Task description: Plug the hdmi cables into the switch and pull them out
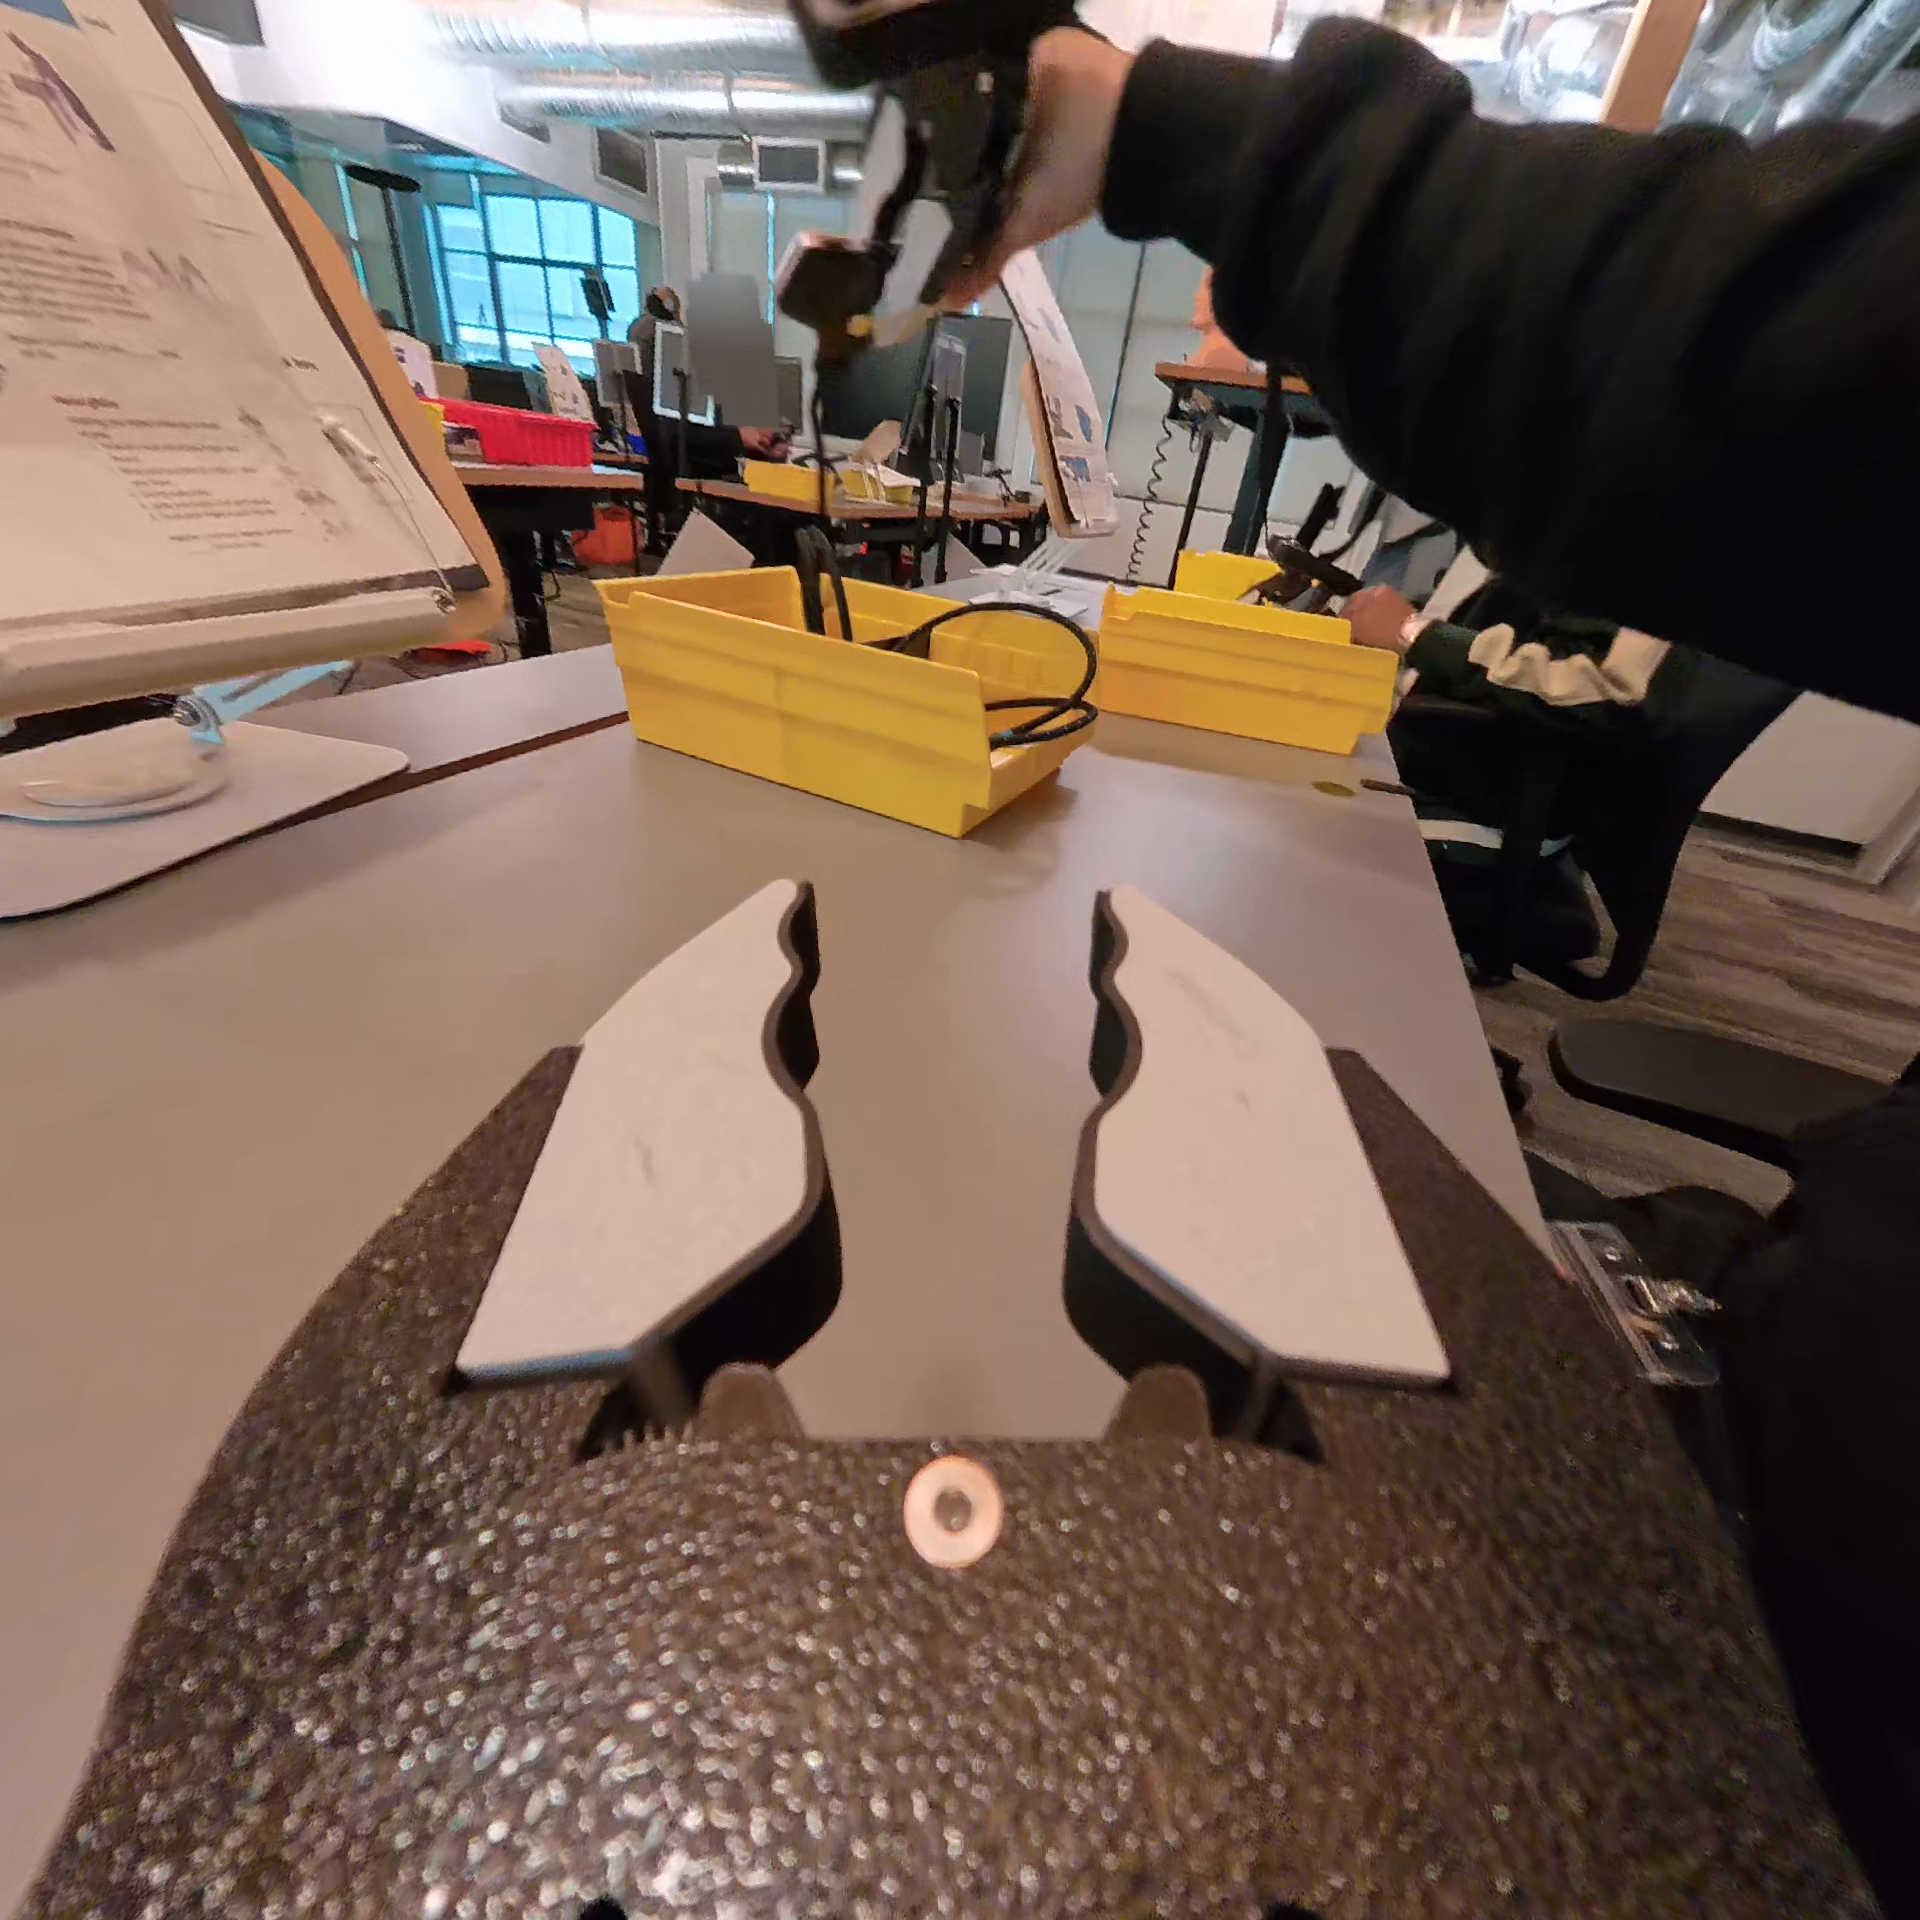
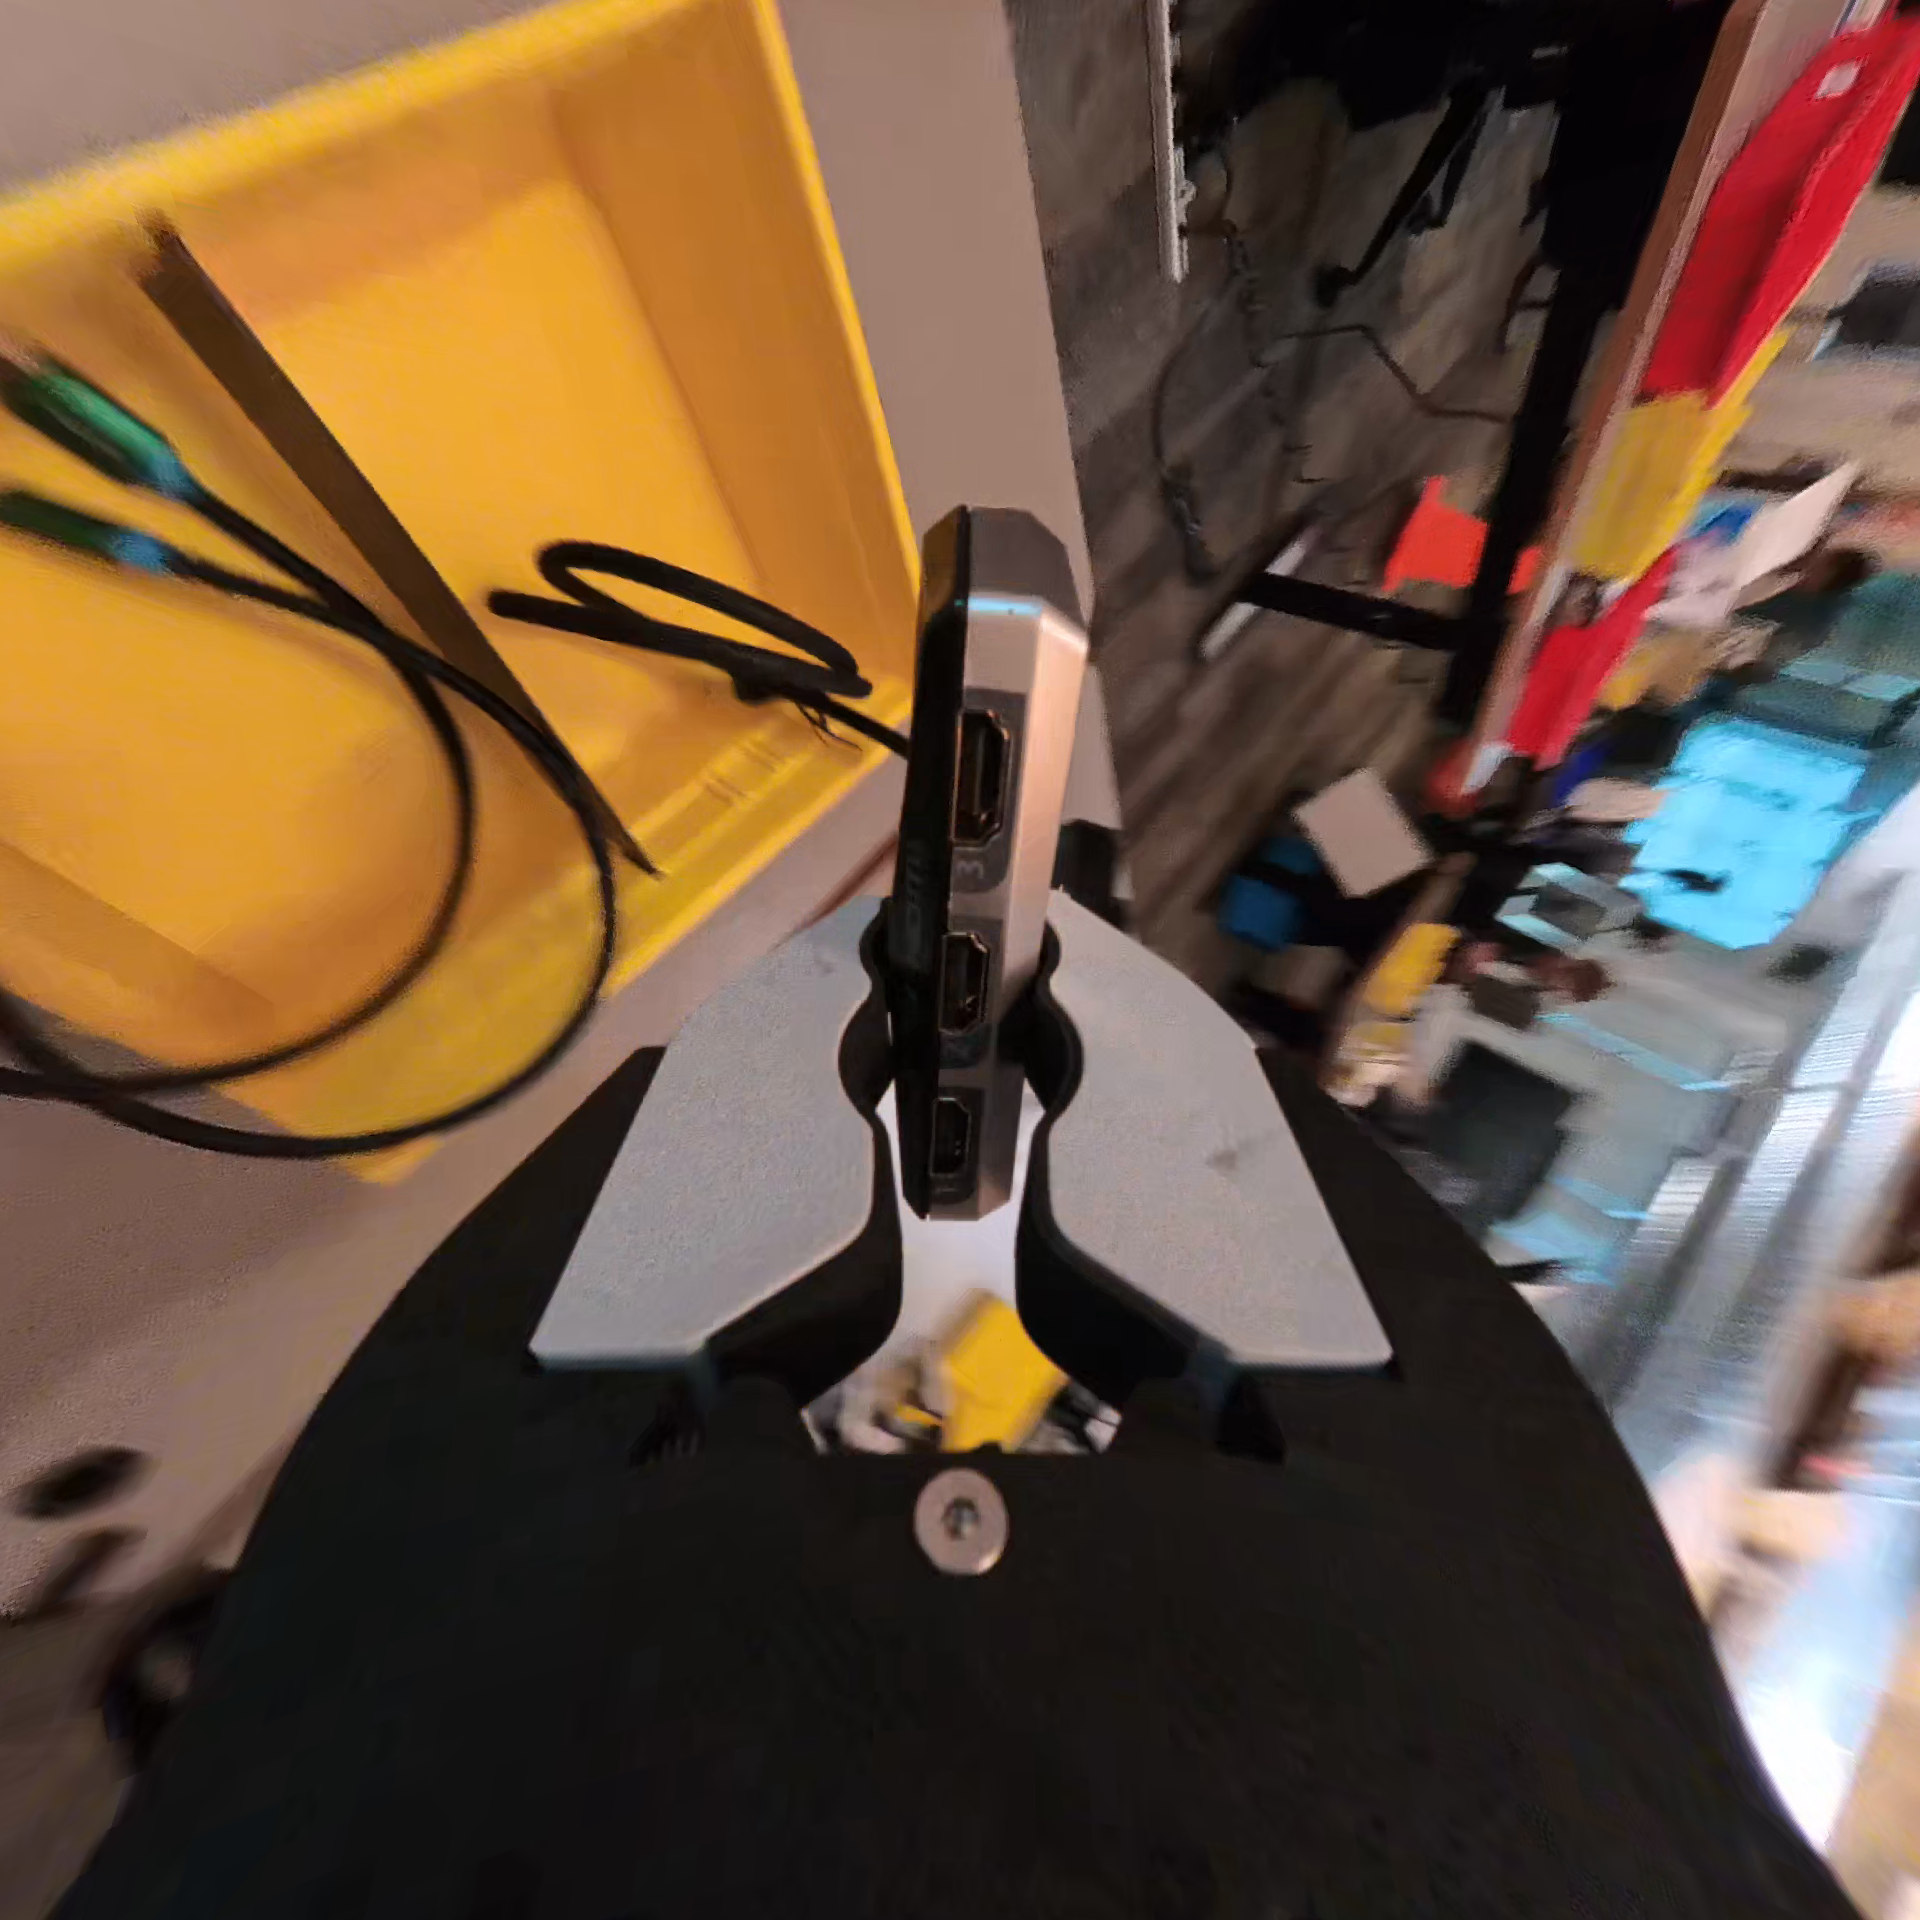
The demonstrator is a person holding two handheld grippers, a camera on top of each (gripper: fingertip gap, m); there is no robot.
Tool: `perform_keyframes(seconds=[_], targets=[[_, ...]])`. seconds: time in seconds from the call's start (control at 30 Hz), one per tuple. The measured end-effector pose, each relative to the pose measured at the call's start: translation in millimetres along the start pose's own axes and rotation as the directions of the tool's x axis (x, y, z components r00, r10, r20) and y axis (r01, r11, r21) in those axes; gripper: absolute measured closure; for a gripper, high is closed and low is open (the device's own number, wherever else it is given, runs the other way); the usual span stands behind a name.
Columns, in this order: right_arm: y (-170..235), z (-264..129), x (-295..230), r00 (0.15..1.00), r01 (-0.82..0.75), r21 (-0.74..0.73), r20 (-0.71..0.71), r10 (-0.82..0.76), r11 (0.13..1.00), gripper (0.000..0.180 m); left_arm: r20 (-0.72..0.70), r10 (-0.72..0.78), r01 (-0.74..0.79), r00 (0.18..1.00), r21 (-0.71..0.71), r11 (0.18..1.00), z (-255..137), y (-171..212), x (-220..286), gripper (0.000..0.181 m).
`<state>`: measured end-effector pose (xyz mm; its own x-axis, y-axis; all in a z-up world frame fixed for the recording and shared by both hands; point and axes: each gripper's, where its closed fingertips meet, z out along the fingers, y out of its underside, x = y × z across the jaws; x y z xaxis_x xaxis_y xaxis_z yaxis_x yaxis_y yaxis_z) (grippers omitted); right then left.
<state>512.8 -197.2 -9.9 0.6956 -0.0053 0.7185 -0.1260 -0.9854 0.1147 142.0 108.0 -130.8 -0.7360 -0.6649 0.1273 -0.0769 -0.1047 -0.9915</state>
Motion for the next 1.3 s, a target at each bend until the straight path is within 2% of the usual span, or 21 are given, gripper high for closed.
perform_keyframes(seconds=[0.1,0.23,0.33,0.47,0.5,0.53,0.6,0.73,0.8,0.87,0.97,1.03,1.1,1.13,1.17,1.23,1.3], targets=[[-21.5,21.4,4.2,0.961,0.265,-0.062,-0.070,-0.269,0.962,0.158,-0.020,0.002,-0.003,1.000,-0.029,1.000,2.8,7.3,2.2,0.131],[-41.2,53.9,-4.5,0.827,0.526,-0.147,-0.145,-0.544,0.838,0.158,-0.042,-0.013,0.011,0.999,-0.038,0.999,2.4,14.1,1.9,0.131],[-53.2,75.8,-22.7,0.697,0.649,-0.194,-0.235,-0.678,0.735,0.158,-0.057,-0.044,0.043,0.997,-0.024,0.999,0.0,14.8,-0.4,0.131],[-61.8,98.4,-55.3,0.528,0.752,-0.211,-0.374,-0.762,0.625,0.158,-0.065,-0.071,0.071,0.995,-0.002,0.997,-3.6,13.7,-4.1,0.131],[-61.5,103.2,-62.1,0.509,0.763,-0.203,-0.398,-0.763,0.614,0.158,-0.070,-0.078,0.079,0.994,0.001,0.997,-3.8,13.9,-4.1,0.131],[-62.6,106.0,-68.0,0.544,0.752,-0.149,-0.411,-0.732,0.642,0.158,-0.075,-0.086,0.087,0.993,0.004,0.996,-3.9,14.3,-4.2,0.131],[-63.7,106.2,-67.0,0.559,0.735,-0.122,-0.447,-0.698,0.667,0.158,-0.088,-0.102,0.103,0.991,0.011,0.995,-3.0,14.8,-3.5,0.131],[-61.3,117.2,-78.7,0.548,0.790,-0.060,-0.379,-0.746,0.611,0.155,-0.104,-0.124,0.124,0.987,-0.007,0.992,1.0,20.0,-1.8,0.131],[-53.2,124.1,-80.4,0.638,0.736,-0.041,-0.295,-0.712,0.676,0.152,-0.111,-0.116,0.116,0.987,-0.013,0.993,2.2,20.5,0.2,0.131],[-57.1,120.1,-74.6,0.736,0.645,0.036,-0.297,-0.608,0.763,0.137,-0.111,-0.111,0.110,0.988,-0.017,0.994,2.5,20.4,0.7,0.131],[-62.0,102.4,-65.7,0.846,0.507,0.177,-0.292,-0.446,0.844,0.131,-0.109,-0.111,0.111,0.988,-0.008,0.994,2.1,18.7,0.6,0.131],[-63.9,86.0,-59.1,0.926,0.350,0.291,-0.253,-0.281,0.890,0.128,-0.113,-0.114,0.115,0.987,0.001,0.993,2.4,17.0,1.1,0.131],[-66.9,63.3,-54.1,0.985,0.124,0.421,-0.161,-0.060,0.898,0.123,-0.114,-0.112,0.113,0.987,0.001,0.994,2.8,16.2,1.6,0.131],[-72.6,47.3,-53.1,0.994,-0.018,0.502,-0.087,0.071,0.864,0.120,-0.108,-0.108,0.108,0.988,0.001,0.994,2.9,15.4,1.3,0.131],[-80.8,28.1,-51.1,0.977,-0.170,0.588,-0.001,0.212,0.791,0.116,-0.100,-0.102,0.103,0.990,0.002,0.995,2.7,14.0,0.8,0.131],[-101.1,-14.4,-58.5,0.876,-0.464,0.698,0.270,0.400,0.545,0.105,-0.084,-0.089,0.090,0.993,0.009,0.996,1.6,9.3,-0.1,0.131],[-120.0,-57.6,-72.5,0.743,-0.645,0.716,0.506,0.437,0.268,0.105,-0.039,-0.074,0.075,0.996,0.009,0.997,-1.1,3.5,-4.5,0.131]])
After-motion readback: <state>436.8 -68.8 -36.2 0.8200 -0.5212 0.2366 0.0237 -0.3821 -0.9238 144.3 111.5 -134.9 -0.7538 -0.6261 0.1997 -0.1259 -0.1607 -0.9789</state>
